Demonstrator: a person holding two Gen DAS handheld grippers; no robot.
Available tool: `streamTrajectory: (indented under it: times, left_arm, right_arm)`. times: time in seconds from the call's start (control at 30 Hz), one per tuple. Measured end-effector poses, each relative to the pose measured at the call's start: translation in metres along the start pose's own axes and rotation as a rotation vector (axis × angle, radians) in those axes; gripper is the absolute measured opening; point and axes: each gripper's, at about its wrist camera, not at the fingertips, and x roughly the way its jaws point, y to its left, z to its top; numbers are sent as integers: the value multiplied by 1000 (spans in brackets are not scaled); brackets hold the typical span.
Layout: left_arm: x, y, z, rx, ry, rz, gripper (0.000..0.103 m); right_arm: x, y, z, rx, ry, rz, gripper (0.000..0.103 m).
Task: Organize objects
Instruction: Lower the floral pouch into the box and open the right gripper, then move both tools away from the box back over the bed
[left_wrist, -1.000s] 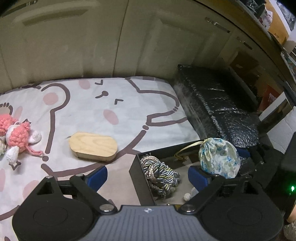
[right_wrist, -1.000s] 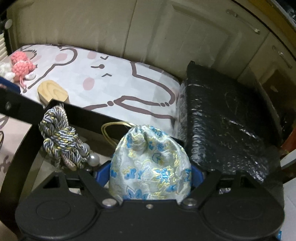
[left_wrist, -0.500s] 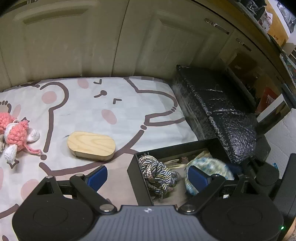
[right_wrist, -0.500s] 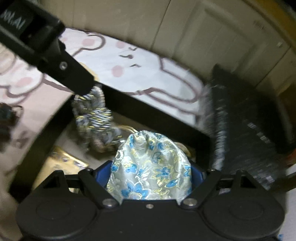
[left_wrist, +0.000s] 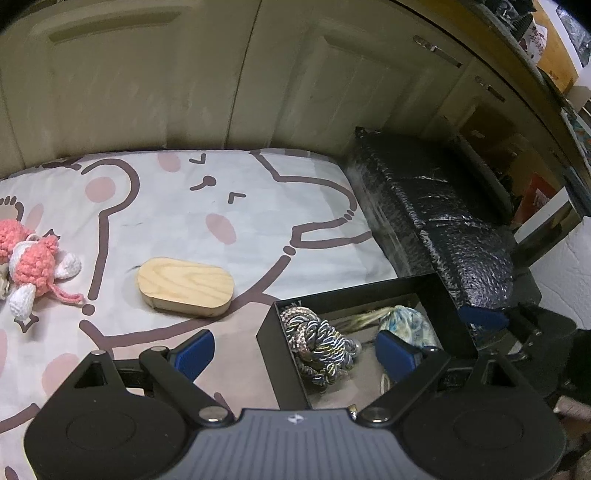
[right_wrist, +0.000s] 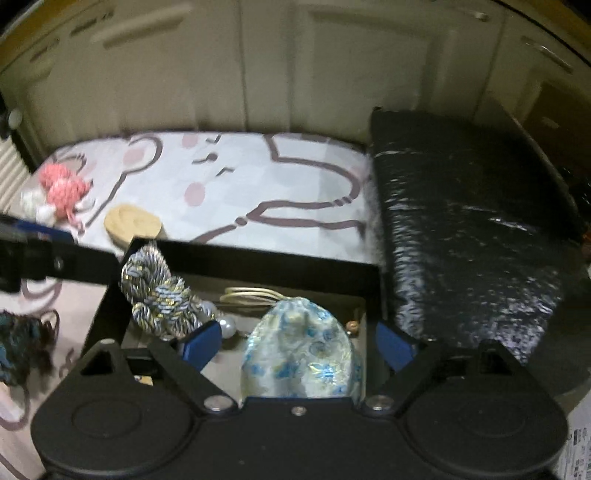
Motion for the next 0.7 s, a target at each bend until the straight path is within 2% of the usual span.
streamTrajectory:
  times: [0.33, 0.7]
  left_arm:
    - [-9, -1, 0, 7, 4, 9, 94]
    - [-27, -1, -6, 22, 19, 44, 94]
  right_arm:
    - [-22, -17, 3, 149, 13, 22, 85]
    - [-54, -14, -2, 212, 20, 25, 85]
